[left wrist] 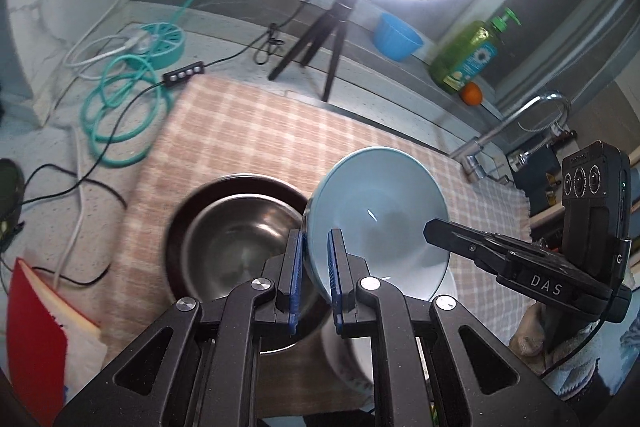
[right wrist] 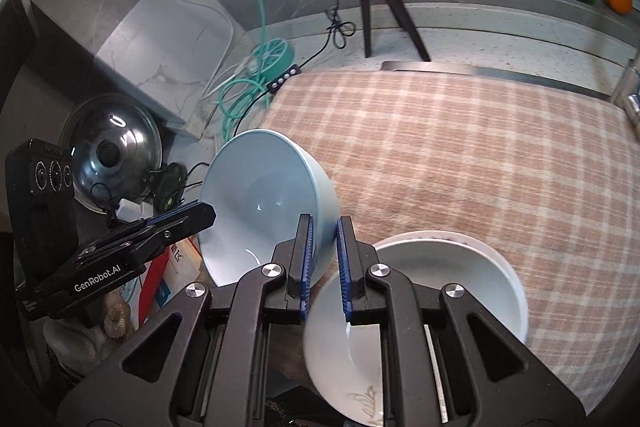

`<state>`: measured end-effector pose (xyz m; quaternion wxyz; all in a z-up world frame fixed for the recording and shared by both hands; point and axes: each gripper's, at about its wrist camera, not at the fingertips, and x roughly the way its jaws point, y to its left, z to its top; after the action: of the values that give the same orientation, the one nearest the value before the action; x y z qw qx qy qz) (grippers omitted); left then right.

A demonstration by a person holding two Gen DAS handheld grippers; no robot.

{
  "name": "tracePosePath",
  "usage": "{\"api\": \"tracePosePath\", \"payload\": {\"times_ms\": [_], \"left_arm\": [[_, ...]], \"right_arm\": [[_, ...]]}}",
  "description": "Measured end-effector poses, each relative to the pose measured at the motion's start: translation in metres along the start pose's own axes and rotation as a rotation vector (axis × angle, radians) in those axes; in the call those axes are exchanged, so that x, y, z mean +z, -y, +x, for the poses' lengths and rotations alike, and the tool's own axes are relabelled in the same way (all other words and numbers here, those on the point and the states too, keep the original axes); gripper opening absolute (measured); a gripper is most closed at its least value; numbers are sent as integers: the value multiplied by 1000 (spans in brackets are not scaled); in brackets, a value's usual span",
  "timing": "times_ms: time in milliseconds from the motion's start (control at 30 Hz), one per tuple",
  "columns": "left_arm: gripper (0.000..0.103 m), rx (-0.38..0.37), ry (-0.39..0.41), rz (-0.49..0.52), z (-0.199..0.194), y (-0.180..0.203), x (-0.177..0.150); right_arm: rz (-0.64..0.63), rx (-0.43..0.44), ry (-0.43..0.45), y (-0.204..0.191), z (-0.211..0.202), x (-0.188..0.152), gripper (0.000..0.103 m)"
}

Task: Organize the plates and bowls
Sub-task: 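Lift the blue-white bowl and carry it over the red pot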

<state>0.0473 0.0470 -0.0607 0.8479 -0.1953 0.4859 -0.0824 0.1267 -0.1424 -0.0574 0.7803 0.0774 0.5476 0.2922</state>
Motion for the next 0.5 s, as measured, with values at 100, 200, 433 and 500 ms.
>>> {"api": "tracePosePath", "payload": {"times_ms": [100,200,433,500], "left_arm": [[11,18,-1,-20,-3,-15,-1],[11,32,-7,-42,-3,-30,-1],[11,44,-36,-81,0,-53,-5],[11,46,-44,-88,2,-57,-7]], "right_arm": [[-15,8,-23,-11,15,2,12],[-25,13,-53,-20,32,2,12],[-31,12,-104,-27,58,0,12],[-28,11,-122,-27,64,-1,12]]}}
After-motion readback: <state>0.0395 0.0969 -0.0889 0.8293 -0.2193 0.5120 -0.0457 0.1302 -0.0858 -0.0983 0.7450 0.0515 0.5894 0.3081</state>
